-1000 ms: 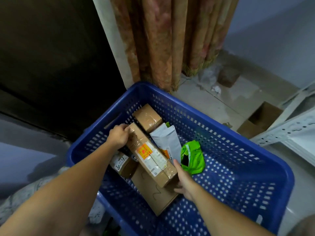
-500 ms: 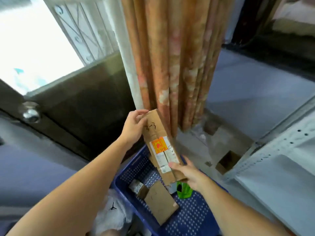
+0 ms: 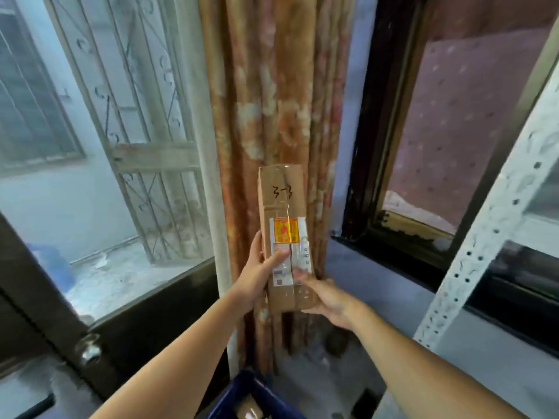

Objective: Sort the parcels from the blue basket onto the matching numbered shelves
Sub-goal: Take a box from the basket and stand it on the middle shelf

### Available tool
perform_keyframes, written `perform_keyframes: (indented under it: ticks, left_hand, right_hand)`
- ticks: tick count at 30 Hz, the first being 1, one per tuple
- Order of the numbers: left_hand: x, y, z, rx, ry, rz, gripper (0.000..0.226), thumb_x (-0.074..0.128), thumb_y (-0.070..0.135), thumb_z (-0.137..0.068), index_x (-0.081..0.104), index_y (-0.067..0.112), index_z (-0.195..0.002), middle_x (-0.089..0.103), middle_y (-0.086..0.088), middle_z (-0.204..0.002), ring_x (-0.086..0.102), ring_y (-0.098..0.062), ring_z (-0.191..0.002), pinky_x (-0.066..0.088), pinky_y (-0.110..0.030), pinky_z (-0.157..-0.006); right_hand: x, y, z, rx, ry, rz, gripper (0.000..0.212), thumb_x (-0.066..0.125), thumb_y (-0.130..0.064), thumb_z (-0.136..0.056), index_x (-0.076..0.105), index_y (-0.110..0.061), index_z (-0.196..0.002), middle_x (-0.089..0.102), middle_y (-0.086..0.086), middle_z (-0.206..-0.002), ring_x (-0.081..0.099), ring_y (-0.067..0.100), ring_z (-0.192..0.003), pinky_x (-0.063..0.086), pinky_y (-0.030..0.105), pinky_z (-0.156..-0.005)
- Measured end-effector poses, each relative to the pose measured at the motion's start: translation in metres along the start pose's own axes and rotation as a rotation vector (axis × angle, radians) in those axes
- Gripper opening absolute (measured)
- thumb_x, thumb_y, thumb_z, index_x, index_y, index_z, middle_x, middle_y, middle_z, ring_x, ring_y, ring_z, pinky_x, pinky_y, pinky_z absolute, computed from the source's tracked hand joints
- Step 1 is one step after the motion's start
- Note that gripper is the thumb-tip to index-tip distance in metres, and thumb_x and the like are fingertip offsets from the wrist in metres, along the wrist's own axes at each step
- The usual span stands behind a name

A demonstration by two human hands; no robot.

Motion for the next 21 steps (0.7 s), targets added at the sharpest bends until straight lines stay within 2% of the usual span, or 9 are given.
perform_keyframes:
  ticks: [2,4,6,9,14,17,19,21]
  left_hand:
    - [0.021,0.024,0.004,0.084,-0.105,-0.005,0.083,0.079,0.044,-0.082,0.032,0.038,-0.151,0.068,0.0,-0.132,0.067,-0.023,-0.118,0.052,-0.046,-0.102]
    - [0.041,0.038,0.013,0.136,-0.189,0.032,0.07,0.072,0.033,-0.088,0.038,0.035,-0.149,0.068,-0.003,-0.131,0.067,-0.026,-0.118,0.055,-0.043,-0.099]
    - [0.064,0.042,0.024,0.14,-0.294,0.048,0.063,0.069,0.033,-0.089,0.042,0.033,-0.147,0.069,-0.004,-0.13,0.068,-0.027,-0.117,0.056,-0.041,-0.098]
    - [0.103,0.04,0.046,0.114,-0.438,0.04,0.063,0.069,0.036,-0.088,0.044,0.031,-0.146,0.07,-0.004,-0.127,0.069,-0.026,-0.115,0.055,-0.043,-0.099]
    - [0.192,0.042,0.097,0.093,-0.681,0.022,0.061,0.072,0.027,-0.093,0.044,0.033,-0.147,0.073,0.001,-0.123,0.072,-0.021,-0.11,0.059,-0.027,-0.082]
    - [0.247,0.046,0.141,0.098,-0.796,0.025,0.056,0.069,0.022,-0.096,0.045,0.035,-0.145,0.074,0.0,-0.121,0.072,-0.019,-0.107,0.059,-0.025,-0.079]
    - [0.279,0.049,0.17,0.104,-0.863,0.027,0.055,0.069,0.022,-0.096,0.046,0.034,-0.145,0.074,0.001,-0.12,0.072,-0.019,-0.108,0.059,-0.029,-0.083]
    - [0.309,0.055,0.198,0.12,-0.94,0.018,0.063,0.074,0.03,-0.092,0.043,0.037,-0.147,0.073,0.004,-0.123,0.071,-0.017,-0.111,0.057,-0.035,-0.093]
  right_hand:
    - [-0.012,-0.023,0.022,-0.033,0.058,0.051,0.072,0.079,-0.073,-0.062,0.06,-0.04,-0.123,0.073,-0.007,-0.121,0.065,0.017,-0.119,0.044,0.052,-0.11]
    - [-0.019,-0.038,0.046,-0.08,0.129,0.079,0.066,0.067,-0.076,-0.069,0.059,-0.04,-0.124,0.074,-0.006,-0.118,0.068,0.017,-0.113,0.05,0.047,-0.104]
    - [-0.025,-0.043,0.072,-0.142,0.259,0.077,0.078,0.059,-0.084,-0.07,0.057,-0.037,-0.132,0.074,-0.006,-0.117,0.07,0.015,-0.109,0.052,0.042,-0.1]
    - [-0.039,-0.033,0.119,-0.216,0.484,0.092,0.093,0.055,-0.096,-0.061,0.057,-0.038,-0.133,0.074,-0.008,-0.117,0.071,0.013,-0.106,0.052,0.044,-0.101]
    - [-0.07,0.0,0.232,-0.226,0.743,0.053,0.083,0.055,-0.092,-0.067,0.061,-0.039,-0.13,0.074,-0.008,-0.115,0.072,0.012,-0.104,0.054,0.042,-0.099]
    - [-0.082,0.01,0.307,-0.237,0.864,0.044,0.068,0.052,-0.083,-0.077,0.063,-0.037,-0.127,0.076,-0.01,-0.108,0.073,0.009,-0.098,0.057,0.032,-0.089]
    - [-0.089,0.02,0.353,-0.227,0.944,0.037,0.058,0.048,-0.076,-0.083,0.063,-0.039,-0.125,0.077,-0.014,-0.102,0.073,0.005,-0.094,0.056,0.024,-0.079]
    - [-0.095,0.029,0.396,-0.225,1.013,0.031,0.061,0.048,-0.079,-0.081,0.062,-0.039,-0.125,0.077,-0.013,-0.103,0.073,0.006,-0.094,0.055,0.026,-0.081]
Point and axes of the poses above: each hand's wrist, its own z-axis away from the middle knuckle, its own x-axis out of the palm, y = z × x, the point moved 8 cm from there along -z, towards the middle knuckle
